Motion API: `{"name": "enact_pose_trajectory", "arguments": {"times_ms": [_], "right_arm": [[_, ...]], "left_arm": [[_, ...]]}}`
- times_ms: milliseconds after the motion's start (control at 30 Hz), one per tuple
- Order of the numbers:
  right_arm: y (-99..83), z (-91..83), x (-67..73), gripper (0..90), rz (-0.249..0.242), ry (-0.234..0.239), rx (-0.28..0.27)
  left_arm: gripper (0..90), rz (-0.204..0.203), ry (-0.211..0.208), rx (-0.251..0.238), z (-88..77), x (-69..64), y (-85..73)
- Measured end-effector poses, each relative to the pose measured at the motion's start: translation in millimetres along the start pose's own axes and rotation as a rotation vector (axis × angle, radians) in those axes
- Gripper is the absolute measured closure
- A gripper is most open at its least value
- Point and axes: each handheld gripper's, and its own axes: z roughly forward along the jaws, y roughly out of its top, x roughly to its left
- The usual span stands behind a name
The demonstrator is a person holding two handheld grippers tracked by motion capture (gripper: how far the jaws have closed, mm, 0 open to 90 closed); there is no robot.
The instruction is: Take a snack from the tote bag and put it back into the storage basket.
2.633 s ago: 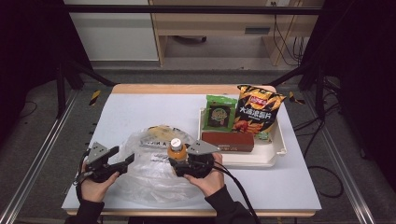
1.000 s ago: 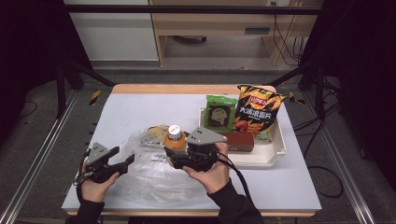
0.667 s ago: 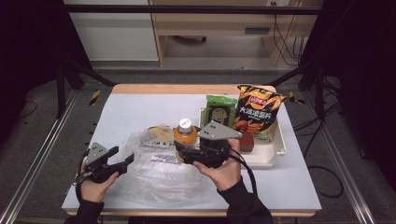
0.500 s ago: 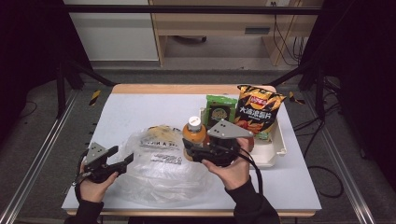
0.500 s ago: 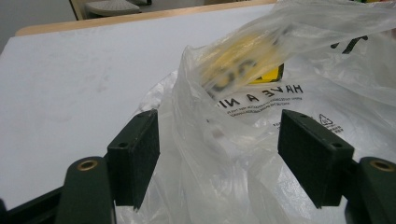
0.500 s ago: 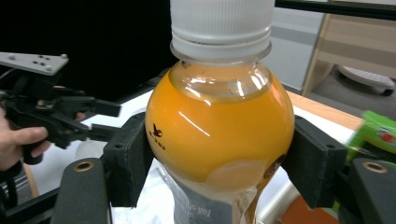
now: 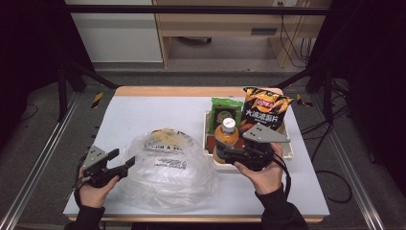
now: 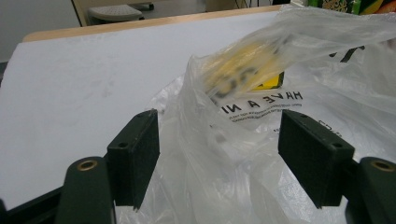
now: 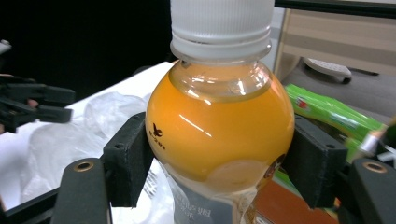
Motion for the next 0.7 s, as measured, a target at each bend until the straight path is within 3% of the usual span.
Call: {"name": "enact_pose_trajectory", "arguments": {"times_ms": [400, 700], "right_arm": [[-23.4, -14.9, -37.8, 30.6, 0.036, -0.072, 0.024], [-28.4, -27.0, -57.8, 30.6, 0.038, -0.111, 0.023]], "left_arm": [[28.4, -0.001, 0.005, 0.006, 0.5, 1.0, 0.0], [28.4, -0.005, 0.007, 0.006, 0.6, 2.1, -0.3]]}}
